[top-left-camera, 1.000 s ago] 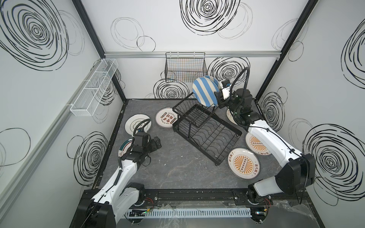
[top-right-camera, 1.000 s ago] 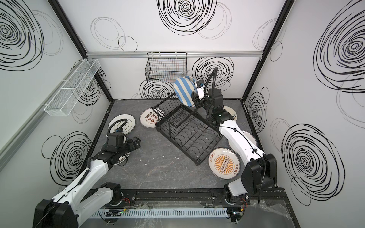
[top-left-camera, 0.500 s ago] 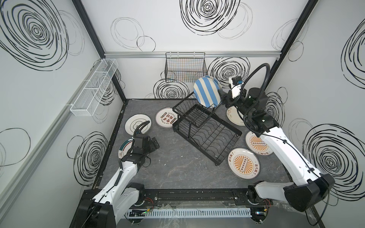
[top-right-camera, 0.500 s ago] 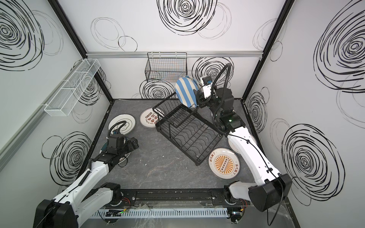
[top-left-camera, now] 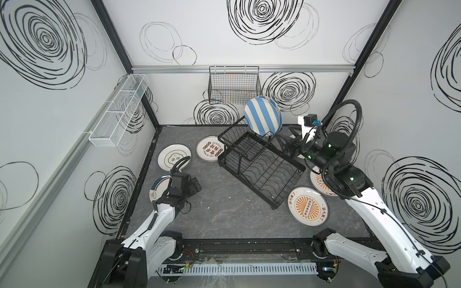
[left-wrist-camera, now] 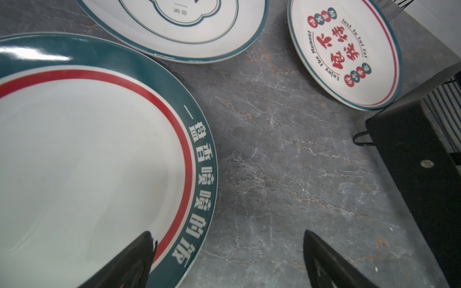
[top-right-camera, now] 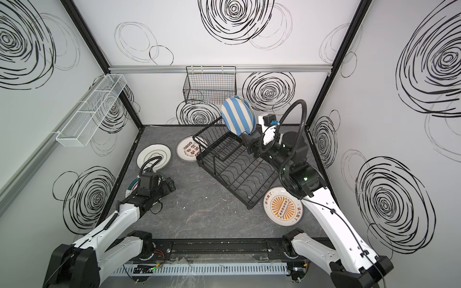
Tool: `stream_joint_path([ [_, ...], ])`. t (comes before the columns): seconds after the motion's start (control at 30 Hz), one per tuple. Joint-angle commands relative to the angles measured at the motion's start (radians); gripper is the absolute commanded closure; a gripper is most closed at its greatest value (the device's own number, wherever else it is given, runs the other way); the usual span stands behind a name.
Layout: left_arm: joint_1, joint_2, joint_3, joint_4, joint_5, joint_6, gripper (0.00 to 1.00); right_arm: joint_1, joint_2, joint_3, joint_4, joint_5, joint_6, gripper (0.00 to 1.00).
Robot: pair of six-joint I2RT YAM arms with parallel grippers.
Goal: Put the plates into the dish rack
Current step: 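Open the right gripper and move it toward the green-rimmed plate near the left gripper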
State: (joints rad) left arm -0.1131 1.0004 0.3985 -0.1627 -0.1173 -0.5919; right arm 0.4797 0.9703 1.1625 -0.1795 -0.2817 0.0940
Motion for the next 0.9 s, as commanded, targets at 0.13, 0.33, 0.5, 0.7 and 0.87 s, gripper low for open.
stream_joint_path([
  [0.13,0.027,0.05,-0.018,0.079,0.047,-0.009,0.04,0.11,-0.099,-0.129,-0.014,0.024,0.123,0.26],
  [0.33,0.02,0.09,-0.043,0.121,0.133,-0.024,0.04,0.245,-0.109,-0.198,0.001,0.085,0.182,0.26],
  [0.5,-0.046,0.082,-0.081,0.129,0.124,-0.05,0.04,0.356,-0.107,-0.211,0.009,0.17,0.2,0.24],
  [0.7,-0.15,0.074,-0.109,0.167,0.143,-0.127,0.04,0.383,-0.063,-0.208,0.014,0.17,0.21,0.24],
  [0.87,-0.3,0.059,-0.104,0.192,0.114,-0.207,0.04,0.416,-0.049,-0.232,0.046,0.171,0.253,0.24],
])
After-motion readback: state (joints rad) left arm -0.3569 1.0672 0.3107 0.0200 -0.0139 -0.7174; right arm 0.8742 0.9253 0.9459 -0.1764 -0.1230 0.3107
